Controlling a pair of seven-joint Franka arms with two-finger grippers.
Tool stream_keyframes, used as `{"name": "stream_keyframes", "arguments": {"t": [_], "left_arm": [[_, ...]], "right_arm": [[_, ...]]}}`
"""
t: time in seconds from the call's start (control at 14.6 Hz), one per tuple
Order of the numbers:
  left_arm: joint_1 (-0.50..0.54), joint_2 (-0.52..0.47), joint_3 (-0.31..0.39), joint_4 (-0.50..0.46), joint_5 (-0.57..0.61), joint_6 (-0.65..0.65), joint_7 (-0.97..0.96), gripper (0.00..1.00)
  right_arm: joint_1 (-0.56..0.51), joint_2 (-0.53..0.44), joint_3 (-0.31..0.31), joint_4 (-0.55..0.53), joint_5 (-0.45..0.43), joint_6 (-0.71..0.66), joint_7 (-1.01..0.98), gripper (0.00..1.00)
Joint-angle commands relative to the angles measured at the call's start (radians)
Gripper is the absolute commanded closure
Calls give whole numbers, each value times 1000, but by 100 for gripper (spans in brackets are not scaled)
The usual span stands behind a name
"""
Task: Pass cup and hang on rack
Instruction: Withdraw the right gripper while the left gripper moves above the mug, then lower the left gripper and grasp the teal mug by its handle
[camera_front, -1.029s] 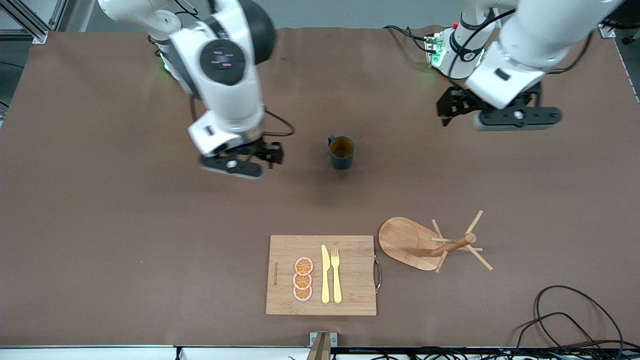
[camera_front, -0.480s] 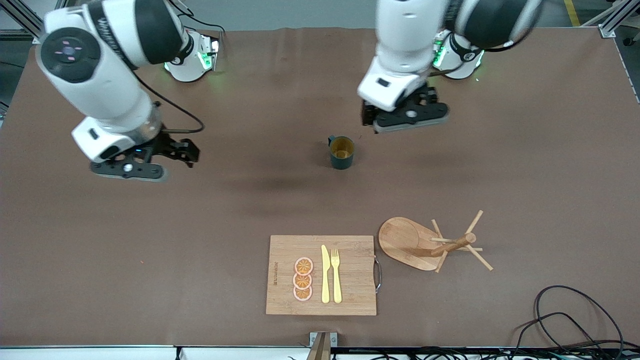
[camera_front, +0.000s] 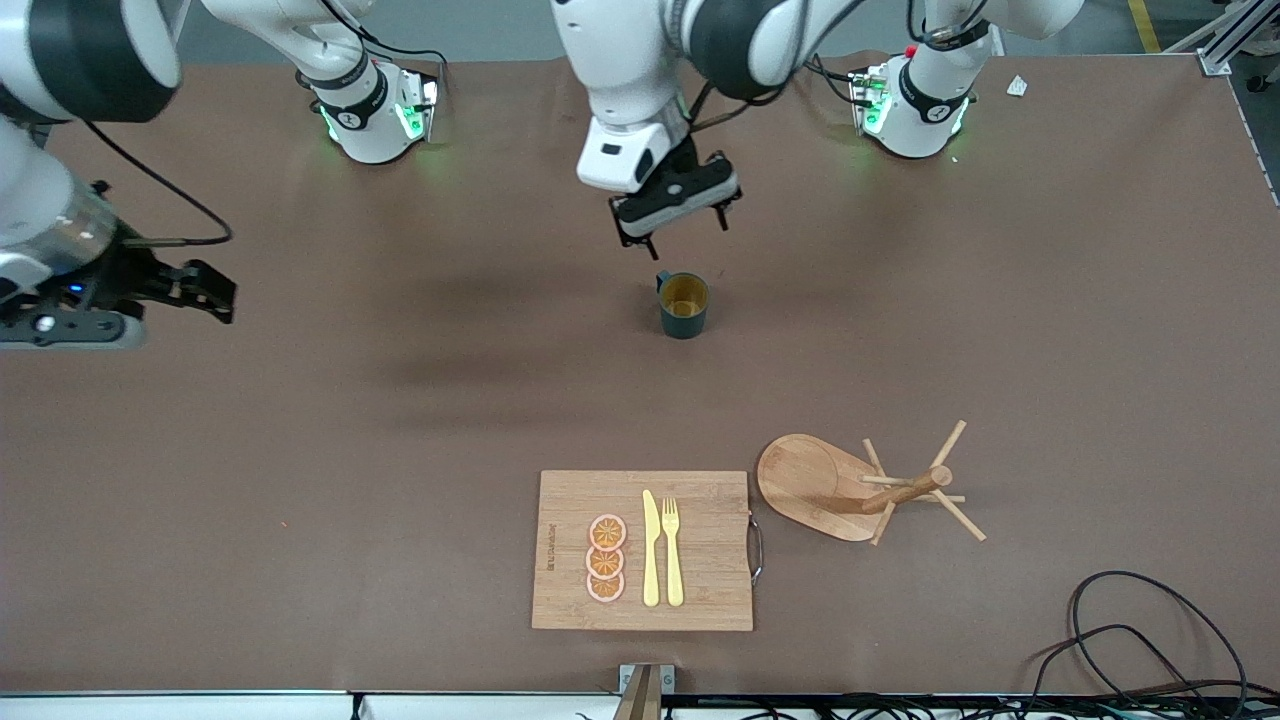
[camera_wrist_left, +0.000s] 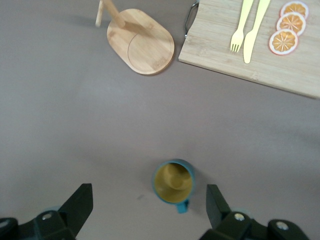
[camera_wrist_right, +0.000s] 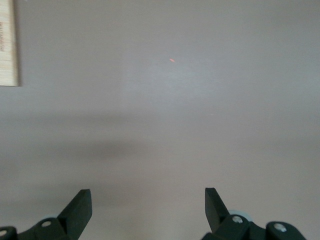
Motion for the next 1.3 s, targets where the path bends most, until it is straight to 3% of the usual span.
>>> {"name": "stream_keyframes", "arguments": {"t": [0.0, 0.41, 0.69, 0.89, 1.24], "left_arm": [[-92, 84, 4, 21, 112, 2, -242, 0], [-216, 203, 5, -1, 221, -7, -597, 0], [-267, 226, 4, -82, 290, -10, -832, 0], [-293, 273, 5, -134, 365, -10, -930, 0], [-328, 376, 5, -133, 476, -10, -1062, 2]], "right_arm": [[-8, -51, -39, -43, 15, -10, -68, 0], [-19, -64, -79, -35, 20, -1, -95, 0], [-110, -64, -88, -35, 125, -8, -210, 0], [-173, -59, -89, -37, 163, -8, -264, 0], [-167, -59, -88, -35, 161, -1, -255, 0]]}}
